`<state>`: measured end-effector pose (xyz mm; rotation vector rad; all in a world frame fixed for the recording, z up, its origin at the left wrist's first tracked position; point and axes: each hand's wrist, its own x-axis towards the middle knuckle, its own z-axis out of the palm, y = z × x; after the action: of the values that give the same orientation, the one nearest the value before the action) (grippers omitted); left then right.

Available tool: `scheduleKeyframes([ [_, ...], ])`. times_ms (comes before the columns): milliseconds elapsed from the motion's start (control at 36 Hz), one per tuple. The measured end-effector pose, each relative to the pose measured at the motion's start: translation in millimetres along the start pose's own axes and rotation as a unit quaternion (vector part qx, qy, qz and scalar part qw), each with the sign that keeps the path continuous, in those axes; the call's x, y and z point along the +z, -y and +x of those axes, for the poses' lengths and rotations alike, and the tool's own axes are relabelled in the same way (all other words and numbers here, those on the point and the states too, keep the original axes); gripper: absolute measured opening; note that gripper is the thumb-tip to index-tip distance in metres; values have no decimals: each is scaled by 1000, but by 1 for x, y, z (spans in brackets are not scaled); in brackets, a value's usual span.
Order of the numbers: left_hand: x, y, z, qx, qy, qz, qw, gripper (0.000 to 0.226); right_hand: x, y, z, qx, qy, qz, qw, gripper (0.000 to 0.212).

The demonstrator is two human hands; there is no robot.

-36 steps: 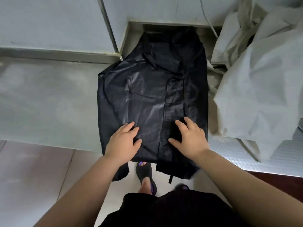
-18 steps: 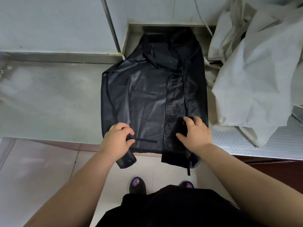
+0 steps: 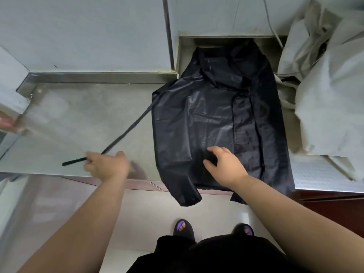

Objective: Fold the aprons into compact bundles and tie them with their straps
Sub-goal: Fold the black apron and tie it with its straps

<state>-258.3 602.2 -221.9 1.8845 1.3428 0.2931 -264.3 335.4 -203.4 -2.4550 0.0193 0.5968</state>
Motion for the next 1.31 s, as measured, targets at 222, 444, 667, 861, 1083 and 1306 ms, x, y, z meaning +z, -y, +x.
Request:
scheduleKeyframes([
  [222,23,9,-48,79,366,51,926,50,22,12,9,-7,51,-76,996,60],
  [444,20,4,-34,94,298,14,950,13,29,17,9,-2,54,-167,984,76],
  [667,-13,3,22,172,245,49,953,17,36,33,17,32,44,-230,972,74],
  [861,-18,8,5,180,330,148,915,30,40,38,18,-16,62,-211,975,77],
  [1083,-25,12,3,176,332,53,925,21,44,34,11,-17,84,-255,963,88],
  [1306,-38,-5,-6,163,409,-34,897,15,53,35,5,-35,90,-297,950,77],
])
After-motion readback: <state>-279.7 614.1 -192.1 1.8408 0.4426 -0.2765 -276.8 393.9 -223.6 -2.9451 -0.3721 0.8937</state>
